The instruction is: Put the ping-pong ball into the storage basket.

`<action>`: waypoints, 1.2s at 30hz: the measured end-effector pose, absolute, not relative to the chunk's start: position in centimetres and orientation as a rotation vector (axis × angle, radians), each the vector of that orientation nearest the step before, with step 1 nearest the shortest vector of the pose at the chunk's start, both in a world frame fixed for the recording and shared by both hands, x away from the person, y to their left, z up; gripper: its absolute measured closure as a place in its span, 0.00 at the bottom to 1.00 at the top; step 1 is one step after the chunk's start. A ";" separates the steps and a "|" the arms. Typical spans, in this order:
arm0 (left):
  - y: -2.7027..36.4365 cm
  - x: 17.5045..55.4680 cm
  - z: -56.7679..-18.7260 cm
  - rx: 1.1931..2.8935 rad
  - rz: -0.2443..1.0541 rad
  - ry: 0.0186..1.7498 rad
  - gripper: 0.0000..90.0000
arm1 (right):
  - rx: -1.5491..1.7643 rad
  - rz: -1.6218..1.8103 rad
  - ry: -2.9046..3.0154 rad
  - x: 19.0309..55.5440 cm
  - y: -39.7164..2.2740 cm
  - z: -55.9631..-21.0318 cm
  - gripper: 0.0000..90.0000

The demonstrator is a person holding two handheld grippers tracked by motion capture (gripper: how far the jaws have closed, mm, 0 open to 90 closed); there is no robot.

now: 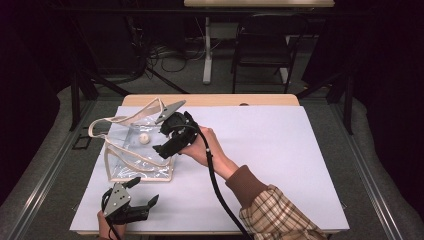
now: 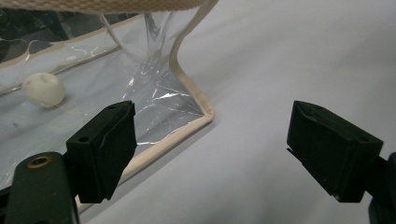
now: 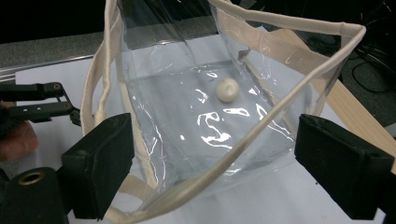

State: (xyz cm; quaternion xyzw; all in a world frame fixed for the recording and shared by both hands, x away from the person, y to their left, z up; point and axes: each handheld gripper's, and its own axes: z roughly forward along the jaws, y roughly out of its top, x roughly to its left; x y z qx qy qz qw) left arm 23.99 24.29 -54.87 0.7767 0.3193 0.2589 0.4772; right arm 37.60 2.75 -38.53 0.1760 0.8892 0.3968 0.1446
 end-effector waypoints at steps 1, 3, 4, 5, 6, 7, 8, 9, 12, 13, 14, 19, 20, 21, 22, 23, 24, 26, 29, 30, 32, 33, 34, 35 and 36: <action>24.3 24.0 -54.9 1.899 0.630 0.780 0.18 | 0.510 1.143 2.558 37.5 2.6 -38.5 0.12; 24.2 24.0 -54.9 1.895 0.629 0.783 0.18 | 0.513 1.152 2.554 37.5 2.2 -38.5 0.12; 24.2 24.0 -54.8 1.898 0.630 0.779 0.18 | 0.520 1.153 2.551 37.5 2.1 -38.5 0.12; 24.1 24.0 -54.8 1.901 0.630 0.777 0.18 | 0.523 1.161 2.548 37.5 1.9 -38.5 0.11; 24.1 24.0 -54.9 1.902 0.631 0.775 0.18 | 0.526 1.164 2.548 37.5 1.7 -38.5 0.11; 24.2 24.1 -54.9 1.904 0.631 0.775 0.18 | 0.526 1.164 2.546 37.6 1.6 -38.5 0.11; 24.2 24.1 -54.9 1.902 0.630 0.778 0.18 | 0.528 1.162 2.547 37.6 1.5 -38.4 0.11; 24.2 24.1 -54.9 1.900 0.629 0.780 0.18 | 0.527 1.163 2.543 37.6 1.3 -38.4 0.11; 24.2 24.1 -54.9 1.901 0.628 0.780 0.18 | 0.528 1.168 2.537 37.5 0.8 -38.3 0.11; 24.2 24.0 -54.9 1.898 0.629 0.781 0.18 | 0.531 1.173 2.534 37.5 0.6 -38.3 0.10; 24.2 24.0 -54.9 1.897 0.629 0.781 0.18 | 0.537 1.168 2.534 37.4 0.4 -38.3 0.10; 24.2 24.1 -54.9 1.903 0.628 0.779 0.18 | 0.543 1.158 2.525 37.5 -0.4 -38.5 0.10; 24.3 24.0 -54.9 1.901 0.627 0.777 0.18 | 0.547 1.154 2.526 37.5 -0.6 -38.6 0.09; 24.3 24.0 -54.9 1.900 0.629 0.778 0.18 | 0.550 1.153 2.521 37.5 -0.9 -38.6 0.09; 24.3 24.0 -54.9 1.898 0.631 0.780 0.18 | 0.552 1.151 2.521 37.6 -1.0 -38.7 0.09; 24.3 24.0 -54.9 1.898 0.632 0.780 0.18 | 0.557 1.153 2.518 37.6 -1.3 -38.7 0.08; 24.3 24.0 -54.9 1.900 0.631 0.778 0.18 | 0.566 1.152 2.513 37.6 -1.5 -38.8 0.07; 24.3 24.0 -54.9 1.902 0.630 0.777 0.18 | 0.585 1.165 2.505 37.7 -2.2 -38.8 0.06; 24.4 23.9 -54.9 1.897 0.628 0.781 0.18 | 0.593 1.159 2.492 37.6 -3.0 -38.9 0.05; 24.4 23.9 -54.9 1.896 0.630 0.783 0.18 | 0.595 1.159 2.490 37.5 -3.2 -38.9 0.04; 24.4 23.9 -54.9 1.896 0.630 0.784 0.18 | 0.602 1.157 2.487 37.5 -3.7 -39.0 0.03; 24.3 23.9 -54.9 1.897 0.629 0.783 0.18 | 0.606 1.159 2.481 37.4 -4.0 -39.1 0.03; 24.3 23.9 -54.9 1.901 0.629 0.779 0.18 | 0.609 1.163 2.471 37.3 -4.2 -39.1 0.03; 24.3 23.9 -54.9 1.900 0.630 0.776 0.18 | 0.616 1.168 2.467 37.3 -4.4 -39.2 0.02; 24.3 23.9 -54.9 1.899 0.631 0.777 0.18 | 0.616 1.164 2.464 37.2 -4.6 -39.2 0.01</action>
